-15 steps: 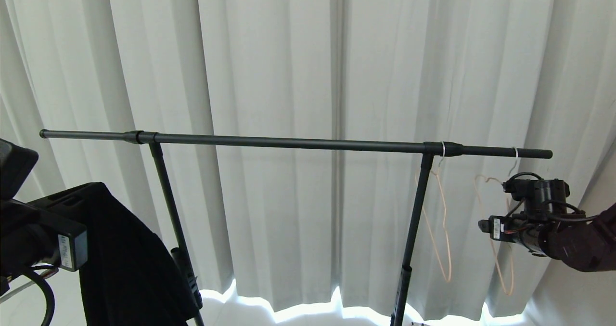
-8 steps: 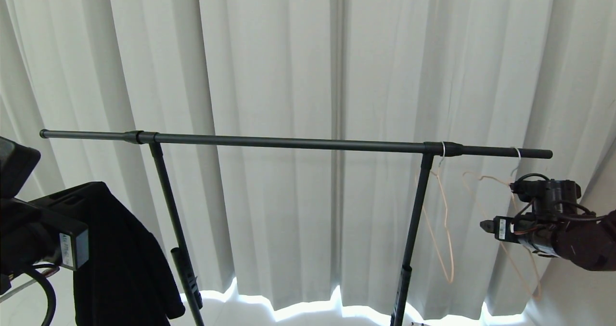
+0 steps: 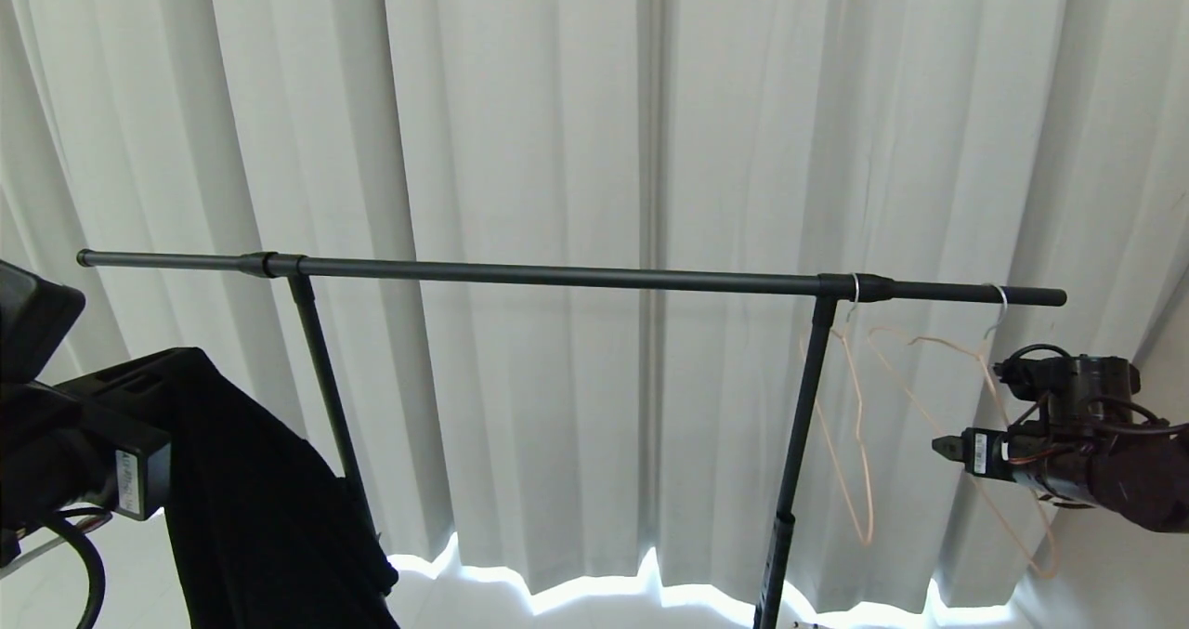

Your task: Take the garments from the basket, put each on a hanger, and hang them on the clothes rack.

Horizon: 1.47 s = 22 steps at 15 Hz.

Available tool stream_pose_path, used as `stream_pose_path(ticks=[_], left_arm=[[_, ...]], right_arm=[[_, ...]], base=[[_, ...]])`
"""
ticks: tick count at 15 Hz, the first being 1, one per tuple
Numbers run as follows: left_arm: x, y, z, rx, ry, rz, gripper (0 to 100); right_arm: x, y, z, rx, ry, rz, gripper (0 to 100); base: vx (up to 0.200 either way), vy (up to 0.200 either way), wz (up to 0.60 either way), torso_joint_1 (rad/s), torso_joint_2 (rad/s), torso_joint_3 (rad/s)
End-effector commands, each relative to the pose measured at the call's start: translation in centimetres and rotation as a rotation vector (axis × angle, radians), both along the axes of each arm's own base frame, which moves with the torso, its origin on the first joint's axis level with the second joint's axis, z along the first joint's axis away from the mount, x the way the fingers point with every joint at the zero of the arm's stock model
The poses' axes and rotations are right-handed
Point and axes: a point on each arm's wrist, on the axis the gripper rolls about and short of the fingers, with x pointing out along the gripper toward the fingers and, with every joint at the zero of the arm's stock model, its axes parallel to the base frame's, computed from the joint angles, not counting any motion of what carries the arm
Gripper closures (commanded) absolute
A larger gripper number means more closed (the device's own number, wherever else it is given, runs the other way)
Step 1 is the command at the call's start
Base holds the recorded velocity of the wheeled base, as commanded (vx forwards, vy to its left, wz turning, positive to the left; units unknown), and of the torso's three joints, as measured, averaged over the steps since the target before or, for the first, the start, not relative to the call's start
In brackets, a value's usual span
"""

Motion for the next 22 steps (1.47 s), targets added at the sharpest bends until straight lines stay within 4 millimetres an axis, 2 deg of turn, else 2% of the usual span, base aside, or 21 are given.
stream_pose_path(ticks=[1,3,4,13,17,20,22], left_arm=[[0.0,0.0,0.0,0.001,0.001,0.000,100],[0.1,0.0,0.1,0.001,-0.002,0.000,100],[0.2,0.0,0.2,0.001,-0.002,0.000,100],[0.3,0.0,0.3,0.001,-0.005,0.000,100],[0.3,0.0,0.3,0.000,-0.005,0.000,100],[0.2,0.0,0.4,0.001,-0.008,0.000,100],[0.2,0.0,0.4,0.001,-0.008,0.000,100]], right_arm=[[-0.1,-0.1,0.2,0.014,-0.006,0.014,0],[0.0,0.0,0.2,0.015,-0.009,0.020,0],[0.0,0.0,0.2,0.011,-0.012,0.025,100],[-0.1,0.1,0.7,-0.001,-0.022,0.047,100],[-0.3,0.1,2.2,0.000,-0.086,0.047,100],[-1.3,0.1,3.6,-0.001,-0.130,0.047,100],[-2.8,0.2,4.0,-0.004,-0.132,0.048,100]], base=[[0.000,0.000,0.00,0.000,0.00,0.000],[0.000,0.000,0.00,0.000,0.00,0.000],[0.000,0.000,0.00,0.000,0.00,0.000],[0.000,0.000,0.00,0.000,0.00,0.000],[0.000,0.000,0.00,0.000,0.00,0.000],[0.000,0.000,0.00,0.000,0.00,0.000],[0.000,0.000,0.00,0.000,0.00,0.000]])
